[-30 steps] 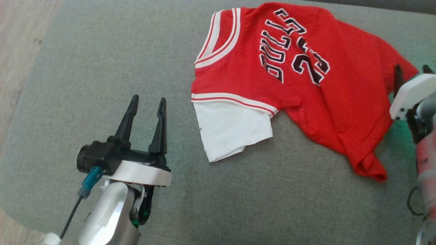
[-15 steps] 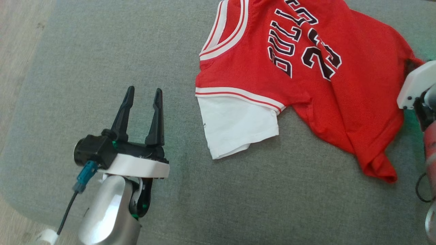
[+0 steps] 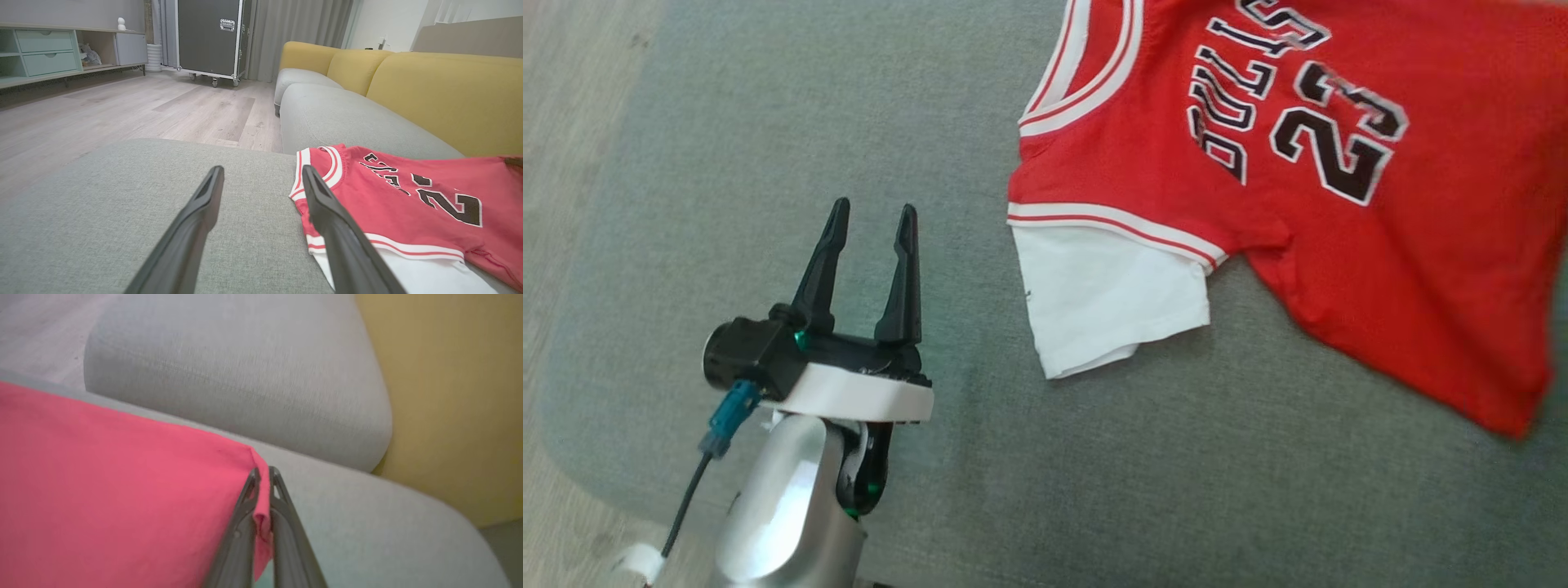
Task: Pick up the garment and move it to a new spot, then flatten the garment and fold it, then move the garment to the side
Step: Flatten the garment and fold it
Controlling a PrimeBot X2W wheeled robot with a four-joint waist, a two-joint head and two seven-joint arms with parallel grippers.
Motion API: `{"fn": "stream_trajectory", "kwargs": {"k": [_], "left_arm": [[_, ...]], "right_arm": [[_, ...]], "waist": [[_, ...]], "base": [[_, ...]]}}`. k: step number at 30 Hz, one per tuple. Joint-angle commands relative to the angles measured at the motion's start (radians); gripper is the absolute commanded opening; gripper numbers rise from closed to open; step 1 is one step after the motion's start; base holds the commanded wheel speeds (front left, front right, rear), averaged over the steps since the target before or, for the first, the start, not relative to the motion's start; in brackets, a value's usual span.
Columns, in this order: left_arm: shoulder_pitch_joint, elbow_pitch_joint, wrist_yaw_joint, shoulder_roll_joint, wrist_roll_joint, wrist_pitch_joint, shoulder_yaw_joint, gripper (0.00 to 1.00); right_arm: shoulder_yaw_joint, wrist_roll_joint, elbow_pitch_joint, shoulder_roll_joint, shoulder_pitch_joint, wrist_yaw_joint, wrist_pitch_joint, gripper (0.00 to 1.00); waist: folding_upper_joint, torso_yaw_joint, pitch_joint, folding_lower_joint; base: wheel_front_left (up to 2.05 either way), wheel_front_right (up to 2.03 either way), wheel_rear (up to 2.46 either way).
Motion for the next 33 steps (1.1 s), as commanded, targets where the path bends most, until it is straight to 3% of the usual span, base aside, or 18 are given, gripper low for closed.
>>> {"fn": "stream_trajectory", "kwargs": {"k": [1, 5, 6, 7, 12, 22, 26, 33], "left_arm": [[-0.037, -0.024, -0.008, 0.009, 0.007, -0.010, 0.039, 1.00], [-0.042, -0.021, -0.013, 0.005, 0.009, -0.010, 0.039, 1.00], [-0.042, -0.021, -0.014, 0.005, 0.009, -0.010, 0.039, 1.00], [-0.043, -0.020, -0.015, 0.004, 0.010, -0.010, 0.039, 1.00], [-0.043, -0.020, -0.017, 0.003, 0.011, -0.010, 0.049, 1.00], [-0.001, -0.024, -0.014, 0.001, 0.030, -0.010, 0.108, 1.00], [0.028, -0.023, -0.011, 0.001, 0.034, -0.010, 0.123, 1.00], [0.083, -0.023, 0.005, 0.000, 0.029, -0.010, 0.139, 1.00]], "right_arm": [[0.026, -0.031, -0.045, -0.026, -0.052, -0.001, -0.024, 0.00], [0.042, -0.094, -0.069, -0.047, -0.090, -0.001, -0.057, 0.00], [0.042, -0.111, -0.080, -0.049, -0.097, -0.001, -0.067, 0.38], [0.041, -0.127, -0.089, -0.050, -0.102, -0.001, -0.076, 1.00], [-0.011, -0.158, -0.115, -0.023, -0.106, -0.001, -0.111, 1.00], [-0.128, -0.100, -0.115, 0.142, -0.009, -0.001, -0.301, 1.00], [-0.101, -0.034, -0.161, 0.224, 0.057, -0.001, -0.324, 1.00], [0.017, 0.185, -0.439, 0.327, 0.309, -0.001, -0.325, 1.00]], "waist": [[0.0000, 0.013, 0.007, -0.0001], [0.0000, 0.028, 0.013, -0.0001], [0.0000, 0.031, 0.015, -0.0001], [0.0000, 0.033, 0.016, -0.0001], [0.0000, 0.026, 0.009, -0.0001], [0.0000, -0.097, -0.118, -0.0001], [0.0000, -0.153, -0.177, -0.0001], [0.0000, -0.233, -0.268, -0.0001]], "base": [[0.00, 0.00, 0.00], [0.00, 0.00, 0.00], [0.00, 0.00, 0.00], [0.00, 0.00, 0.00], [0.00, 0.00, 0.00], [0.00, 0.00, 0.00], [0.00, 0.00, 0.00], [0.00, 0.00, 0.00]]}}
